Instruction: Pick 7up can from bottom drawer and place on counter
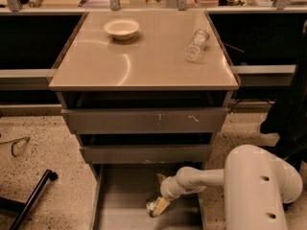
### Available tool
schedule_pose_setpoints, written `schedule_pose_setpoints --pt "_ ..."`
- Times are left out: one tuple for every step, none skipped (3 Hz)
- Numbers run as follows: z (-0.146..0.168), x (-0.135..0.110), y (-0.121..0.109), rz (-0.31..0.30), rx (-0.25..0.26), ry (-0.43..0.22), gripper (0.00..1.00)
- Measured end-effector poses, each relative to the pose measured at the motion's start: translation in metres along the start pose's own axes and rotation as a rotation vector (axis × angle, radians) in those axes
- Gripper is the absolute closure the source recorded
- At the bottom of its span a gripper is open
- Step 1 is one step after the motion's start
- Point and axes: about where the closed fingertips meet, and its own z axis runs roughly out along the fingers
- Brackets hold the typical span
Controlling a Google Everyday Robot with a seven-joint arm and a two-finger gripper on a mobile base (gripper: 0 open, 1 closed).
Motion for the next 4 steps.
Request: schedule_pose_setpoints --pt "0.028 0.018 0.001 0.024 -0.036 -0.002 0.00" --pt "0.051 0.030 0.005 0.046 -0.082 -0.027 0.00" --pt "0.066 0.036 0.013 0.050 -0.126 -0.041 0.00" --pt "0.076 0.045 0.020 0.066 -0.157 -0.069 0.00"
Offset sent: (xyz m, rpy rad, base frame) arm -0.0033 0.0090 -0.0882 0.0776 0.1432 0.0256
